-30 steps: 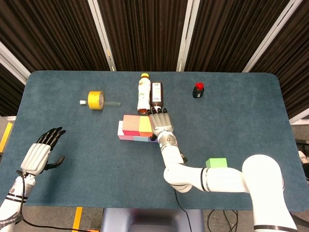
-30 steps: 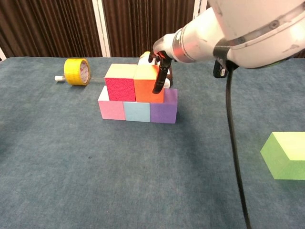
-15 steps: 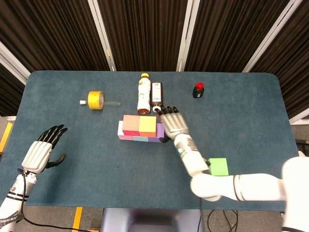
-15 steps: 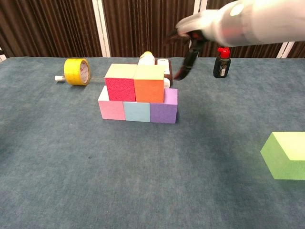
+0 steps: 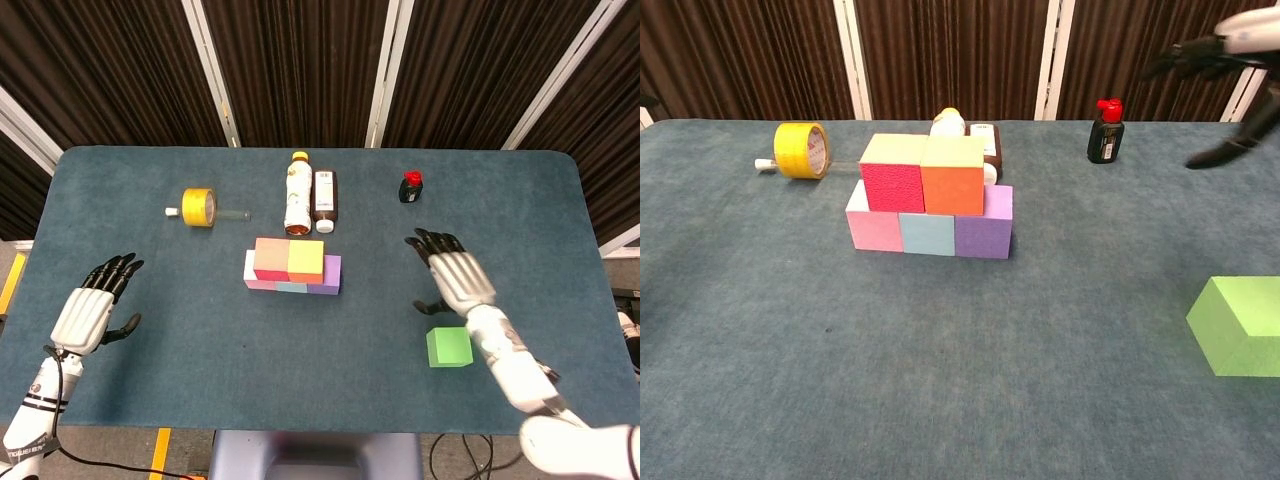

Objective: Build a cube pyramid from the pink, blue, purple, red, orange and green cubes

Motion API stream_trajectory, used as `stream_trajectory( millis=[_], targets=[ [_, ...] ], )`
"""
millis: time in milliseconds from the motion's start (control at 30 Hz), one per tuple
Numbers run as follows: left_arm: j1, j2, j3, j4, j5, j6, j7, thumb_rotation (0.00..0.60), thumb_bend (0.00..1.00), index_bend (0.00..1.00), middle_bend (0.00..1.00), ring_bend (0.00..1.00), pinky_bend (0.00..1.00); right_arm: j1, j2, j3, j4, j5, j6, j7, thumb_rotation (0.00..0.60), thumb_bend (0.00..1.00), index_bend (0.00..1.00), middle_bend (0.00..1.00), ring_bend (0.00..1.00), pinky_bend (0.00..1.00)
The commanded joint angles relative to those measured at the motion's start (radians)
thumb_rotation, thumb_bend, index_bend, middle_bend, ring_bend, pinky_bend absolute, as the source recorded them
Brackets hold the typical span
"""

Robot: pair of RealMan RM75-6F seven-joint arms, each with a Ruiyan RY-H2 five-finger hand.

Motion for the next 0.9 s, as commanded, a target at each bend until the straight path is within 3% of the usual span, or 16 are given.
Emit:
stream_trajectory(
  millis=[33,167,367,900],
  targets=[
    [0.004,-0.001,-0.004,-0.021,-0.014,0.003,0.022,0.600,0.35,0.09,0.02,0.00,0.14,-0.230,0.122,-0.148,0.051,-0.355,-0.029,0.278,0.600,0.32,0.22,0.11,0.00,0.13],
    [0.011,0.004,-0.005,-0.051,-0.025,0.006,0.047,0.600,0.35,0.09,0.02,0.00,0.14,-0.287,0.094,-0.201,0.145,-0.481,-0.021,0.369,0.600,0.32,0.24,0.11,0.00,0.13],
    [0.019,0.009,0.002,-0.082,-0.023,0.013,0.067,0.600,0.35,0.09,0.02,0.00,0.14,-0.307,-0.004,-0.239,0.275,-0.532,-0.054,0.374,0.600,0.32,0.25,0.11,0.00,0.13],
    [0.033,0.003,0.007,-0.064,-0.027,0.016,0.043,0.600,0.35,0.09,0.02,0.00,0.13,-0.282,-0.148,-0.205,0.379,-0.475,-0.094,0.280,0.600,0.32,0.30,0.11,0.00,0.13]
  ],
)
